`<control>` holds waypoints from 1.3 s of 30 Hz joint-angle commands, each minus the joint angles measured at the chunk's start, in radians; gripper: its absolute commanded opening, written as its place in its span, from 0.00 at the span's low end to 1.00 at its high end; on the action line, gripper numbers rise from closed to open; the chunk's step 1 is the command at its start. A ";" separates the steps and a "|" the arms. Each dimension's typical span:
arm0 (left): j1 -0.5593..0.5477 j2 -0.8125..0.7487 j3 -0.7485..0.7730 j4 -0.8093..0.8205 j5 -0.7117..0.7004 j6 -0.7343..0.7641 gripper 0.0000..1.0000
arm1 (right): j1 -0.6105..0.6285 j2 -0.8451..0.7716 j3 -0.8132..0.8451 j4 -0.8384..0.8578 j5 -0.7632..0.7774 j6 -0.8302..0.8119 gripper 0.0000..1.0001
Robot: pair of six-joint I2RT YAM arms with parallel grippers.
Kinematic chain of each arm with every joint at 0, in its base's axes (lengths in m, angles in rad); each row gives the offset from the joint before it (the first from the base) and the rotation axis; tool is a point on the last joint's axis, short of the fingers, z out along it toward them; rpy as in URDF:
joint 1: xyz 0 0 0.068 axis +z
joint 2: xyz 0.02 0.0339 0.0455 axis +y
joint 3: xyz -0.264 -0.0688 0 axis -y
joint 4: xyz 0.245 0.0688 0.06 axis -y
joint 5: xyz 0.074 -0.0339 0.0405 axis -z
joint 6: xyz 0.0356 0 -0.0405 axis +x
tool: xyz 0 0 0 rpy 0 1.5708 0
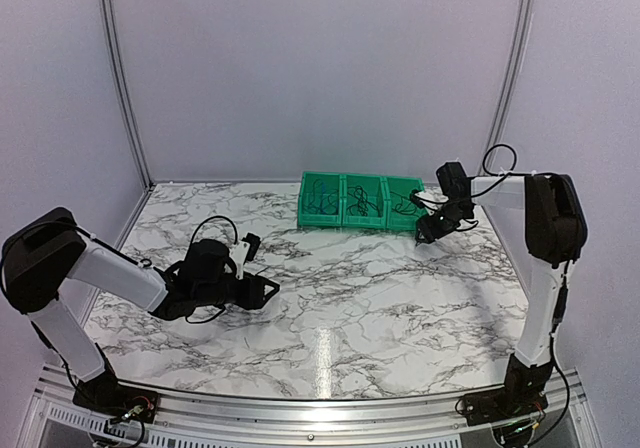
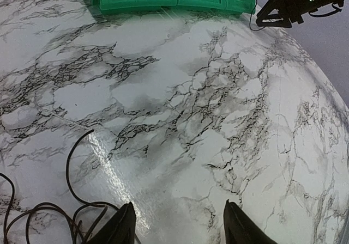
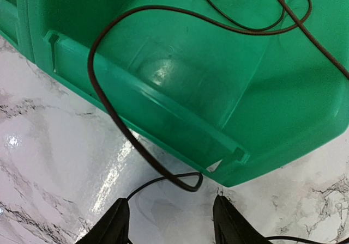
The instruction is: Untangle the cables
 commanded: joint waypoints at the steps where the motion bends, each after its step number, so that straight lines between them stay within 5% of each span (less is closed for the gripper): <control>1: -0.005 0.022 0.007 -0.001 0.002 -0.002 0.58 | 0.010 0.003 0.018 0.021 -0.003 0.007 0.52; 16: -0.008 0.057 0.029 0.001 0.018 0.001 0.59 | 0.012 -0.306 -0.118 0.059 -0.023 -0.018 0.59; 31: -0.010 0.013 -0.003 0.000 0.003 -0.001 0.59 | -0.117 -0.096 -0.013 -0.006 -0.092 0.056 0.65; 35: -0.010 0.018 0.000 -0.001 0.007 -0.003 0.59 | -0.124 -0.058 0.011 -0.003 -0.125 0.065 0.59; 39: -0.010 0.016 0.000 0.000 0.006 0.000 0.59 | -0.129 -0.031 0.032 0.006 -0.160 0.068 0.40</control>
